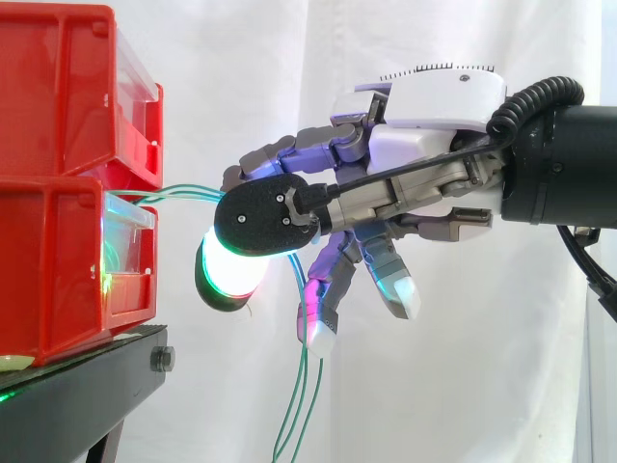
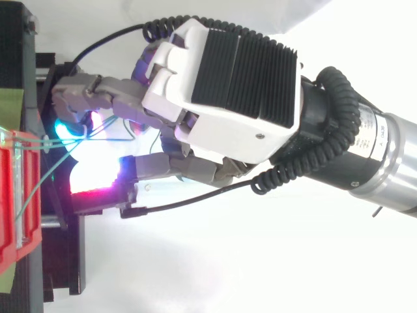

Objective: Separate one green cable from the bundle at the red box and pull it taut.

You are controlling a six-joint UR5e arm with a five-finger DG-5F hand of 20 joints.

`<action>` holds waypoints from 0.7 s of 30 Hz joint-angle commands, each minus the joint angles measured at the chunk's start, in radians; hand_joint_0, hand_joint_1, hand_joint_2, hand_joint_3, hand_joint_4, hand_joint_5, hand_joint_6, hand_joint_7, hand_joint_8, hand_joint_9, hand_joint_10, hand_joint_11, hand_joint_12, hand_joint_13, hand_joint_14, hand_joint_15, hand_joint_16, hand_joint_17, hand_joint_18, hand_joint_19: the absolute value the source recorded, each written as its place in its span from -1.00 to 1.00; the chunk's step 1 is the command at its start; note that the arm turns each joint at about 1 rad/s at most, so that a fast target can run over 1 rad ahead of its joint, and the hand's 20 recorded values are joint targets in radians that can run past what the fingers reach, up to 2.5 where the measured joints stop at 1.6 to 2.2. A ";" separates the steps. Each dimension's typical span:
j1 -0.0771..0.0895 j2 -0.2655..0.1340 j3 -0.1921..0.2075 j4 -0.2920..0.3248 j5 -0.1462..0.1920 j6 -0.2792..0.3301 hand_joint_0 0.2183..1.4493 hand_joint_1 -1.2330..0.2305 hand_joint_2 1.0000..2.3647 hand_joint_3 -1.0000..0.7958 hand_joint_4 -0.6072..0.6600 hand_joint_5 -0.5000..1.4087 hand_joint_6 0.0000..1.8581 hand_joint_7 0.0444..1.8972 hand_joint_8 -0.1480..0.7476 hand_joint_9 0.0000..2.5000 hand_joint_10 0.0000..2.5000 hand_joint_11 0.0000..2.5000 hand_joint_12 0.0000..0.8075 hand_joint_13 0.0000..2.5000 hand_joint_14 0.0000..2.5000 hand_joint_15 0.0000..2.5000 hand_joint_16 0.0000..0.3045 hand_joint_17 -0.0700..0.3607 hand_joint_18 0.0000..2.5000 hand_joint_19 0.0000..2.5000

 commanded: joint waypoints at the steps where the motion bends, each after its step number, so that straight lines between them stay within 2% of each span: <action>1: 0.000 0.000 0.000 0.001 0.000 0.000 -0.13 -0.30 -0.98 -0.23 0.05 -0.33 -0.46 0.31 -0.32 0.57 -0.99 -0.85 0.08 0.02 -0.99 -0.61 -0.71 -0.21 -0.30 -0.51; 7: 0.001 0.000 0.000 0.002 0.000 -0.002 -0.14 -0.35 -0.98 -0.16 0.05 -0.33 -0.46 0.34 -0.21 0.54 -0.99 -0.83 0.08 0.02 -0.99 -0.59 -0.71 -0.21 -0.30 -0.52; 12: 0.007 0.000 0.002 -0.004 -0.001 -0.002 -0.14 -0.44 -0.98 -0.16 0.08 -0.33 -0.46 0.36 -0.20 0.52 -0.99 -0.83 0.06 0.00 -0.99 -0.59 -0.72 -0.22 -0.31 -0.53; 16: 0.007 0.008 0.000 -0.059 -0.015 -0.094 -0.14 -0.47 -0.98 -0.14 0.09 -0.33 -0.46 0.36 -0.18 0.51 -0.99 -0.83 0.05 0.00 -0.99 -0.58 -0.72 -0.23 -0.32 -0.53; 18: 0.009 0.020 0.000 -0.110 -0.015 -0.157 -0.14 -0.47 -0.98 -0.14 0.09 -0.33 -0.46 0.36 -0.19 0.51 -0.99 -0.83 0.04 0.00 -0.99 -0.58 -0.72 -0.23 -0.32 -0.53; 21: 0.010 0.028 0.000 -0.143 -0.015 -0.177 -0.14 -0.46 -0.98 -0.13 0.09 -0.33 -0.46 0.36 -0.19 0.51 -0.99 -0.83 0.04 0.00 -0.99 -0.57 -0.72 -0.23 -0.32 -0.53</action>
